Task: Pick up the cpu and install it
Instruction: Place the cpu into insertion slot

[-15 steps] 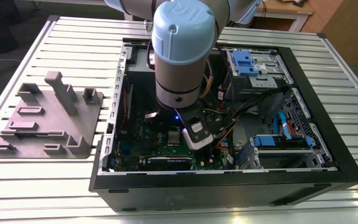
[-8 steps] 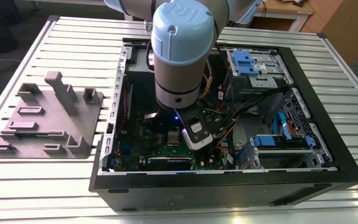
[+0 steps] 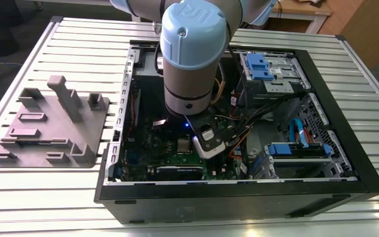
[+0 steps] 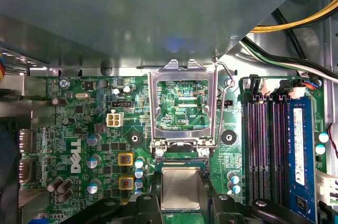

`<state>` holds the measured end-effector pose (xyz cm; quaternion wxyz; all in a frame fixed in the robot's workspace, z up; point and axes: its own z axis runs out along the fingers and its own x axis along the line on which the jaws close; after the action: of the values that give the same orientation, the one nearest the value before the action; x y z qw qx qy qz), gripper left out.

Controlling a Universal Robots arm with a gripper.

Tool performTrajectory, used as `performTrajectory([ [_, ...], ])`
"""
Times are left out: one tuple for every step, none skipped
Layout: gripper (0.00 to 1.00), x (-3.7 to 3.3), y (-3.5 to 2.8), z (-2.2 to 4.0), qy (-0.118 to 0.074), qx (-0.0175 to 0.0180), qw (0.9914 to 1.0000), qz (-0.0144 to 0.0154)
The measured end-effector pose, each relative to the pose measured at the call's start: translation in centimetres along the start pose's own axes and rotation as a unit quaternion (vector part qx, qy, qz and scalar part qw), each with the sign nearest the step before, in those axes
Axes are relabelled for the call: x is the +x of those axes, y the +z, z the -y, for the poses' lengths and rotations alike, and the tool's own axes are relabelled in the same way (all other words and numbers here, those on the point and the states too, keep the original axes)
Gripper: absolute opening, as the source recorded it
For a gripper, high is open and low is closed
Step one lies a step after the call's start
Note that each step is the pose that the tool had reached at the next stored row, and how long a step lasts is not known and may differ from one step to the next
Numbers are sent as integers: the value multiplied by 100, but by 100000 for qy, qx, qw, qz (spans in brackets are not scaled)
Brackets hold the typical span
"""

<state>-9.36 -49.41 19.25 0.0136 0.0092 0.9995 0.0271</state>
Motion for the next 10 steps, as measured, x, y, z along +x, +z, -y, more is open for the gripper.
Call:
performTrajectory([
  [38,0,0,0,2,1,100000,1],
  [38,0,0,0,1,0,100000,0],
  [38,-2,0,0,-6,-2,100000,2],
  [38,-6,1,0,-2,-5,100000,-1],
  [38,-12,1,0,2,-6,100000,-2],
  [38,-14,1,0,4,-5,100000,2],
  [38,-14,1,0,8,-3,100000,2],
  [38,-15,1,0,7,-1,100000,2],
  [38,-16,1,0,-3,0,100000,0],
  [38,-16,1,0,3,-2,100000,3],
])
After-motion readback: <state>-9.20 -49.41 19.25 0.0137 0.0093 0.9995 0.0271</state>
